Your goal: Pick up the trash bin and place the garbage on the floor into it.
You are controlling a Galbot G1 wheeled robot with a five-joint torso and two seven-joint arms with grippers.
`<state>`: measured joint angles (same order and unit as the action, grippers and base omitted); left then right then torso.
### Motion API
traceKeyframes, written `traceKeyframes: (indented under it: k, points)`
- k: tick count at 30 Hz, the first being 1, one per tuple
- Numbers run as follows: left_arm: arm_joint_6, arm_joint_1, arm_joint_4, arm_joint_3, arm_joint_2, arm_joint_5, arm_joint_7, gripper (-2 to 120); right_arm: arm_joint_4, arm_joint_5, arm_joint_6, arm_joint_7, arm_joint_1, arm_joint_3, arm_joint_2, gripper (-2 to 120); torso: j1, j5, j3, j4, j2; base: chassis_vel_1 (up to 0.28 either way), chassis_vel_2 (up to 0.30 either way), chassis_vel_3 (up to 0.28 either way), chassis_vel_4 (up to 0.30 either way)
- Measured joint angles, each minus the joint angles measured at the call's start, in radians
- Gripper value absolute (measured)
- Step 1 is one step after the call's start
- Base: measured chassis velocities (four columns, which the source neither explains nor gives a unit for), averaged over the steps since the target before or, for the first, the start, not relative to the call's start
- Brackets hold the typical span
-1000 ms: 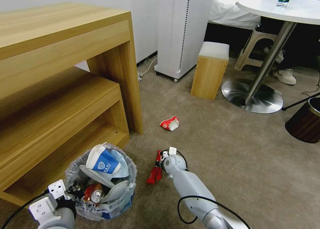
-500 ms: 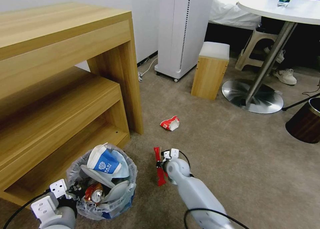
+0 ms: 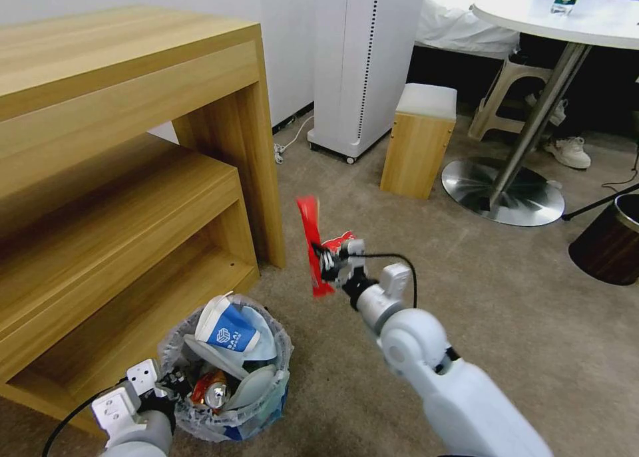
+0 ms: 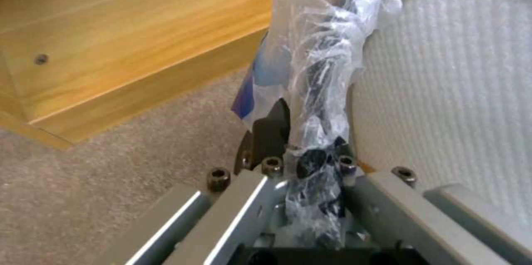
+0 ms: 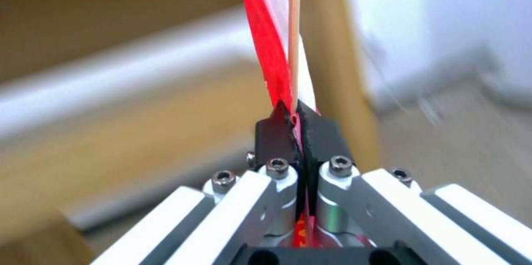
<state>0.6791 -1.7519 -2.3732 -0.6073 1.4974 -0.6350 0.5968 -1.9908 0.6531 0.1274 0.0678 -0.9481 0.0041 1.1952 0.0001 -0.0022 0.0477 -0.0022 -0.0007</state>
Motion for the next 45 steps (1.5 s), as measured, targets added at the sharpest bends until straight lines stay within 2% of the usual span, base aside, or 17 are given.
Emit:
traceKeyframes:
  k: [3, 4, 6, 7, 9, 11, 22, 32, 34, 36, 37, 39, 41, 44, 45]
  points:
    - [0.002, 0.010, 0.001, 0.020, 0.005, 0.005, 0.000, 1, 0.091, -0.058, -0.240, 0.298, 0.023, -0.049, 0.030, 0, 0.000, 0.0004, 0.000, 0.0000, 0.000, 0.000, 0.000, 0.000, 0.000]
    - [0.002, 0.010, 0.001, 0.020, 0.005, 0.005, 0.000, 1, 0.091, -0.058, -0.240, 0.298, 0.023, -0.049, 0.030, 0, 0.000, 0.0004, 0.000, 0.0000, 0.000, 0.000, 0.000, 0.000, 0.000]
    - [0.004, 0.014, 0.001, 0.025, 0.006, 0.007, 0.000, 1, 0.141, -0.051, -0.316, 0.454, 0.033, -0.100, 0.059, 0, 0.000, 0.0000, 0.000, 0.0001, 0.000, 0.000, 0.000, 0.000, 0.000]
    - [0.004, 0.014, 0.001, 0.025, 0.006, 0.007, 0.000, 1, 0.141, -0.051, -0.316, 0.454, 0.033, -0.100, 0.059, 0, 0.000, 0.0000, 0.000, 0.0001, 0.000, 0.000, 0.000, 0.000, 0.000]
    - [0.005, 0.018, 0.004, 0.025, 0.005, 0.011, 0.000, 1, 0.191, -0.030, -0.354, 0.591, 0.044, -0.153, 0.097, 0, 0.000, 0.0002, 0.000, 0.0002, 0.000, 0.000, 0.000, 0.000, 0.000]
    - [0.006, 0.018, 0.008, 0.024, 0.005, 0.014, 0.000, 1, 0.229, -0.024, -0.369, 0.652, 0.052, -0.184, 0.116, 0, 0.000, 0.0000, 0.000, 0.0002, 0.000, 0.000, 0.000, 0.000, 0.000]
    - [0.007, 0.013, -0.003, 0.031, 0.016, 0.038, -0.003, 1, 0.332, -0.074, -0.367, 0.841, 0.041, -0.232, 0.105, 0, 0.000, 0.0002, 0.000, 0.0000, 0.000, 0.000, 0.000, 0.000, 0.000]
    - [0.007, 0.000, -0.018, 0.038, 0.022, 0.048, -0.005, 1, 0.377, -0.111, -0.368, 0.876, 0.030, -0.229, 0.104, 1, 0.000, 0.0002, 0.000, 0.0001, 0.000, 0.000, 0.000, 0.000, 0.000]
    - [0.007, -0.004, -0.022, 0.038, 0.023, 0.048, -0.005, 1, 0.382, -0.118, -0.369, 0.876, 0.028, -0.227, 0.104, 7, 0.000, 0.0002, 0.000, 0.0000, 0.000, 0.000, 0.000, 0.000, 0.000]
    - [0.007, -0.008, -0.026, 0.037, 0.023, 0.049, -0.005, 1, 0.386, -0.124, -0.370, 0.877, 0.025, -0.222, 0.102, 19, 0.000, 0.0002, 0.000, 0.0000, 0.000, 0.000, 0.000, 0.000, 0.000]
    - [0.007, -0.008, -0.026, 0.037, 0.023, 0.049, -0.005, 1, 0.386, -0.124, -0.370, 0.877, 0.025, -0.222, 0.102, 19, 0.000, 0.0002, 0.000, 0.0000, 0.000, 0.000, 0.000, 0.000, 0.000]
    - [0.007, -0.010, -0.032, 0.038, 0.024, 0.050, -0.006, 1, 0.390, -0.127, -0.370, 0.889, 0.022, -0.212, 0.098, 29, 0.000, 0.0003, 0.000, 0.0001, 0.000, 0.000, 0.000, 0.000, 0.000]
    - [0.007, -0.011, -0.033, 0.039, 0.025, 0.050, -0.006, 1, 0.390, -0.127, -0.370, 0.895, 0.020, -0.209, 0.095, 32, 0.000, 0.0003, 0.000, 0.0001, 0.000, 0.000, 0.000, 0.000, 0.000]
    - [0.006, -0.014, -0.036, 0.041, 0.026, 0.053, -0.006, 1, 0.387, -0.130, -0.372, 0.914, 0.013, -0.201, 0.087, 47, 0.000, 0.0002, 0.000, 0.0001, 0.000, 0.000, 0.000, 0.000, 0.000]
    - [0.006, -0.014, -0.036, 0.041, 0.026, 0.053, -0.006, 1, 0.387, -0.130, -0.372, 0.914, 0.013, -0.201, 0.087, 47, 0.000, 0.0002, 0.000, 0.0001, 0.000, 0.000, 0.000, 0.000, 0.000]
